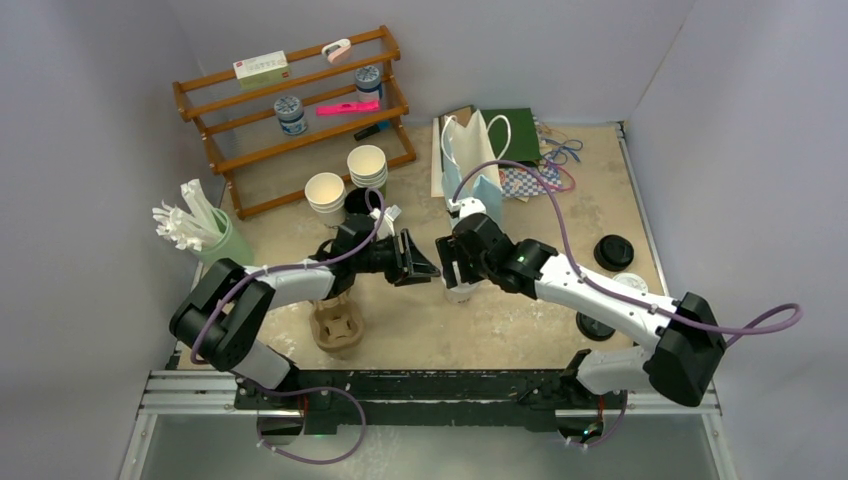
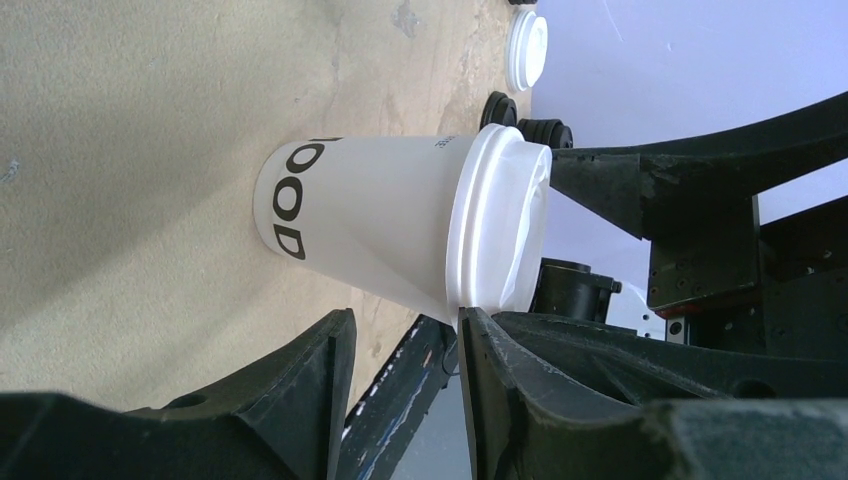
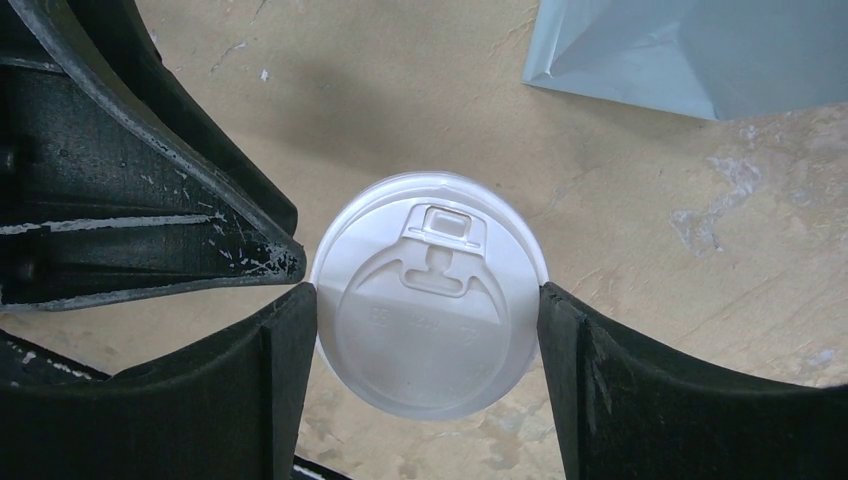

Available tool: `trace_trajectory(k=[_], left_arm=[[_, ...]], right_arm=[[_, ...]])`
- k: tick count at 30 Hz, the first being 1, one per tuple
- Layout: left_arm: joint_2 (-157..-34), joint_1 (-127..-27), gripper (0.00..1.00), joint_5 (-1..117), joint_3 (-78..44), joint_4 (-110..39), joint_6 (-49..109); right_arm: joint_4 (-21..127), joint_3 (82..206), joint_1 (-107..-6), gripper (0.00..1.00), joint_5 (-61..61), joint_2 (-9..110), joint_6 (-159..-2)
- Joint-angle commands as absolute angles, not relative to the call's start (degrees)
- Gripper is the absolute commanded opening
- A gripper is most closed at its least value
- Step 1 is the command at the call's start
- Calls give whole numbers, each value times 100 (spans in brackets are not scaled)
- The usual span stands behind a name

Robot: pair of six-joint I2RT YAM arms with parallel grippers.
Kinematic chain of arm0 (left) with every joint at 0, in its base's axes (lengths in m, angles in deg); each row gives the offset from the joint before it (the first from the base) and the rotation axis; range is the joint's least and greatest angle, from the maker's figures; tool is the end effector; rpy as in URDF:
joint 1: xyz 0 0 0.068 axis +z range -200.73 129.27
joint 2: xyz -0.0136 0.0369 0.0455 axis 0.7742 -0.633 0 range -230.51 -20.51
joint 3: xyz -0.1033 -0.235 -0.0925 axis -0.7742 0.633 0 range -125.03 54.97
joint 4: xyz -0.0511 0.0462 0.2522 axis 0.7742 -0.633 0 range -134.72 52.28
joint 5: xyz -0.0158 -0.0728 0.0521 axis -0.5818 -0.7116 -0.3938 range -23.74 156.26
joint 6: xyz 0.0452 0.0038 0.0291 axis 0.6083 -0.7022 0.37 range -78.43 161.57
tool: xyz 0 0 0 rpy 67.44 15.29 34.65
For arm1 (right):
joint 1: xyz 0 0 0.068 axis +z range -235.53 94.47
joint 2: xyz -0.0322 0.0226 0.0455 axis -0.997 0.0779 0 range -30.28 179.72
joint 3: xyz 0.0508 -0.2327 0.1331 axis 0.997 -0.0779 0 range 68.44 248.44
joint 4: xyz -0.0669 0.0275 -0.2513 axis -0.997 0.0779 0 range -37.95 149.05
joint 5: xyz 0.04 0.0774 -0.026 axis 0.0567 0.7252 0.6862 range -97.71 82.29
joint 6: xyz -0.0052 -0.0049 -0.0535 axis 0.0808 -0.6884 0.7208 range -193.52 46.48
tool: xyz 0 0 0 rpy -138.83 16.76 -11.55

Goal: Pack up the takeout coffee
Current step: Close the cup lid on the coffee cup.

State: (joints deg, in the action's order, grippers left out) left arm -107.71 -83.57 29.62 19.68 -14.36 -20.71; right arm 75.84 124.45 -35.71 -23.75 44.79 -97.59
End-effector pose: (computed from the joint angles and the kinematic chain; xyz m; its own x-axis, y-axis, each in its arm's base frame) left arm 0.2368 -0.1780 0.1723 -0.9619 -0.2246 -0.1560 0.0517 0.4109 -0.9102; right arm 0.1897 0.2096 0.2717 -0.6468 -0.1583 -0.7461 -0.3721 0.9194 0.1275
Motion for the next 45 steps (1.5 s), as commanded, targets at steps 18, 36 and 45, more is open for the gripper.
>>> trace_trajectory(k=[18, 36, 45], left_arm=[[-10960, -8403, 43, 3131, 1783, -1101, -2158], [-10966, -8561, 42, 3387, 1277, -2580, -1431], [-11012, -8571, 41, 3367, 1270, -2665, -1374]], right_arm=[[8211, 12129, -3419, 75, -2626, 4941, -9804], [7664, 11501, -3126, 75, -3065, 4862, -10282], [7612, 11223, -2850, 75, -3319, 4988, -10815]])
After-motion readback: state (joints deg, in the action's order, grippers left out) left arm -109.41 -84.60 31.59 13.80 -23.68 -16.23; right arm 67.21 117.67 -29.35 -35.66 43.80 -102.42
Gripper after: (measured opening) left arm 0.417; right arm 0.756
